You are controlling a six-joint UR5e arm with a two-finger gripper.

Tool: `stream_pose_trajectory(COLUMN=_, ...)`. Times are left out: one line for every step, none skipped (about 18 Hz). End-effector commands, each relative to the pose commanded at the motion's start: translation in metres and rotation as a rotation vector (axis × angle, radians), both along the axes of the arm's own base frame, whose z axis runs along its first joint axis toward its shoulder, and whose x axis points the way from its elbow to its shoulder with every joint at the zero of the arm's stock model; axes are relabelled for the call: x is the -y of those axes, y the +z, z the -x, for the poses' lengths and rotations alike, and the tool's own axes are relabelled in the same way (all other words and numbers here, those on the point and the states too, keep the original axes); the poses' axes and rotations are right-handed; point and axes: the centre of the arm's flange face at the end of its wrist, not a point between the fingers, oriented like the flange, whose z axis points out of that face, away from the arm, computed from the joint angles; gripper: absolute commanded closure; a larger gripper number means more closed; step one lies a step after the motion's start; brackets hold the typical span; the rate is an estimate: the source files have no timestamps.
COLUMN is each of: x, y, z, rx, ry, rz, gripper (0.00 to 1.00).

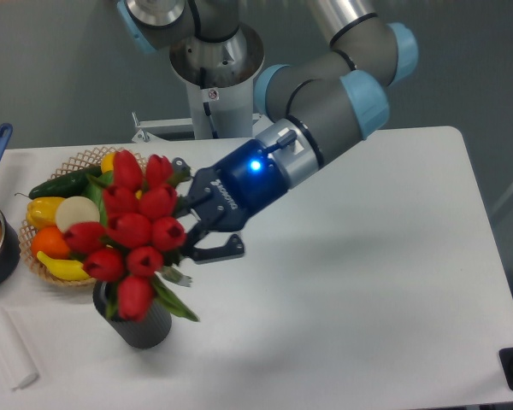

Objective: Insert the flowers into the vase
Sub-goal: 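Carry the tulips over the black vase, stems pointing down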

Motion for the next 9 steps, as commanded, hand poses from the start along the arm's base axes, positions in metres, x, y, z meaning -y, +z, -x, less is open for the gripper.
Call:
stream_pose_trajectory(x=0.002, y=-0.008, z=-0.003, rx=-0.004, ry=-0.011, rz=-0.028, gripper=0.63)
stream_pose_trajectory(x=0.004, y=-0.012, z=-0.005, rx=0.002, ry=-0.024, rz=-0.056, gripper=0.63)
stream_pose_trajectory(x=0.005, y=-0.012, z=-0.007, rx=0.009, ry=-0.034, rz=-0.079, gripper=0.63)
stream_pose_trajectory(x=0.005, y=-0.01, z=-0.007, rx=0.01, ry=-0.039, rz=-0.086, gripper=0.63)
stream_pose_trajectory(x=0.005, y=-0.011, z=-0.008, rx=0.012, ry=-0.039, rz=-0.086, gripper=0.63)
stream_pose_trajectory(x=0.004, y=-0.012, z=-0.008, rx=0.013, ry=-0.04, rz=-0.085, gripper=0.63)
stream_pose_trajectory(x=0.004, y=-0.012, z=-0.008, rx=0.013, ry=-0.04, rz=-0.085, gripper=0.63)
stream_pose_trajectory(x=0.0, y=-0.012, z=-0.014, rx=0.013, ry=-0.051, rz=-0.085, gripper=0.63)
stream_pose_trajectory(x=-0.003, y=-0.012, z=-0.018, rx=0.013, ry=-0.06, rz=-0.086, gripper=0.63)
